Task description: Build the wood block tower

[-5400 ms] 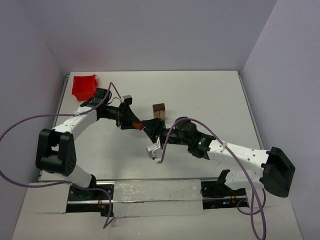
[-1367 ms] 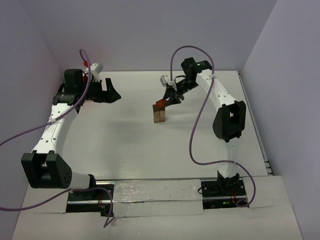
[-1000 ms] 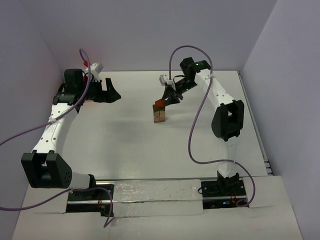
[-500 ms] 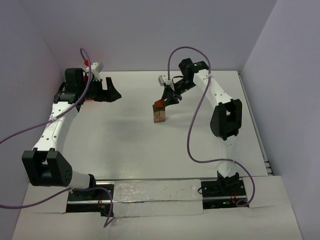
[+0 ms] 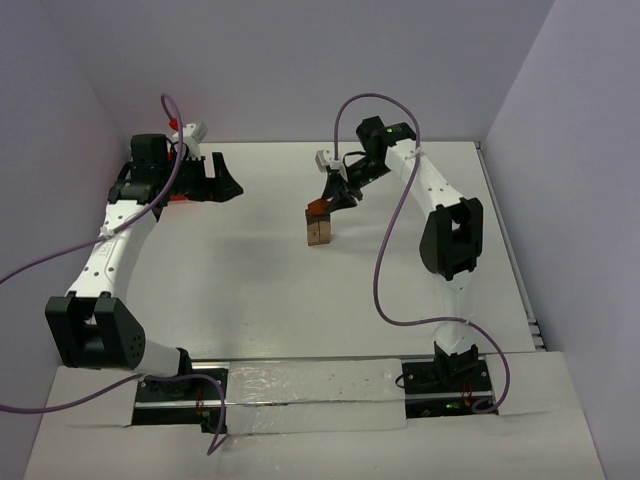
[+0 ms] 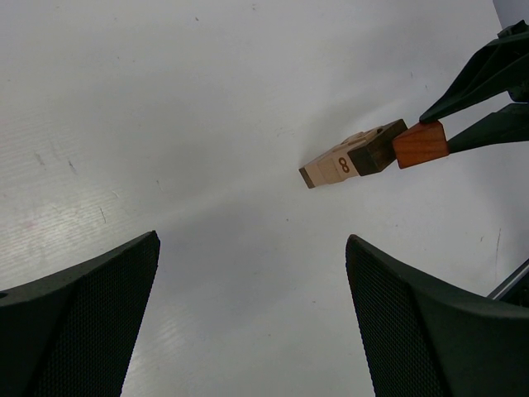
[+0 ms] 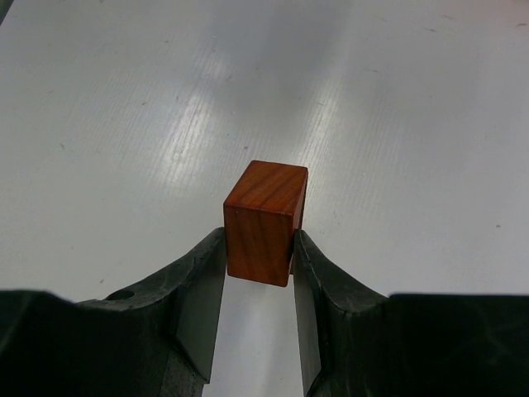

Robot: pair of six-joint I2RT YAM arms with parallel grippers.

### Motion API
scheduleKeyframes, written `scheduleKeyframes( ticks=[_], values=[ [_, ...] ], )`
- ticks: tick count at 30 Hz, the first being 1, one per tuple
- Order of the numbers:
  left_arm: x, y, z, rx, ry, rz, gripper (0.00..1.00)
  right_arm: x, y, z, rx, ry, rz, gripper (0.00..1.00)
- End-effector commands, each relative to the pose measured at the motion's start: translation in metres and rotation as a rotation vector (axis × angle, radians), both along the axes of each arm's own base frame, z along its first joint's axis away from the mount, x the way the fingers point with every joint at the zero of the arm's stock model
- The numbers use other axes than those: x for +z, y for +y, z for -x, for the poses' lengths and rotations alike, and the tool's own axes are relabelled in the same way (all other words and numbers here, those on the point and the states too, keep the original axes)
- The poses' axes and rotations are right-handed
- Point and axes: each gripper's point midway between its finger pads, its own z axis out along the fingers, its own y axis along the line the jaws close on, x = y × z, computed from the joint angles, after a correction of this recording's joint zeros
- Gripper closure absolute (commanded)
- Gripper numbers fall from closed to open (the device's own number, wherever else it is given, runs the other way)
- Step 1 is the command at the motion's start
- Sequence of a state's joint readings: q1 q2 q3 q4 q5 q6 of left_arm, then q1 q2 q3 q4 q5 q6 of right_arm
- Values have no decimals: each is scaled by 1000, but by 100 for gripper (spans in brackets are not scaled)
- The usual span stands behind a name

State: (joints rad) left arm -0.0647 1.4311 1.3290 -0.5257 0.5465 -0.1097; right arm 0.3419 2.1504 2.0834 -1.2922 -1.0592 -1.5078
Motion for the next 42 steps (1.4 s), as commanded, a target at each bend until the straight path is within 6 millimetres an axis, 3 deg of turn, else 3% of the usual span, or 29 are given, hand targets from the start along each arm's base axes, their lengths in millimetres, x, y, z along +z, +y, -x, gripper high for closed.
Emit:
scheduleKeyframes(
  ticks=[1,32,42],
  values=[
    [24,-5,-11,-19,-79,11,1,11,11,-6,14,-38,-39,95],
    [23,-8,-18,-24,-64,23,1,-2,12,-7,25,-37,-16,89],
    [22,-10,-21,-26,-60,21,1,-6,12,-9,27,-38,-13,80]
  ],
)
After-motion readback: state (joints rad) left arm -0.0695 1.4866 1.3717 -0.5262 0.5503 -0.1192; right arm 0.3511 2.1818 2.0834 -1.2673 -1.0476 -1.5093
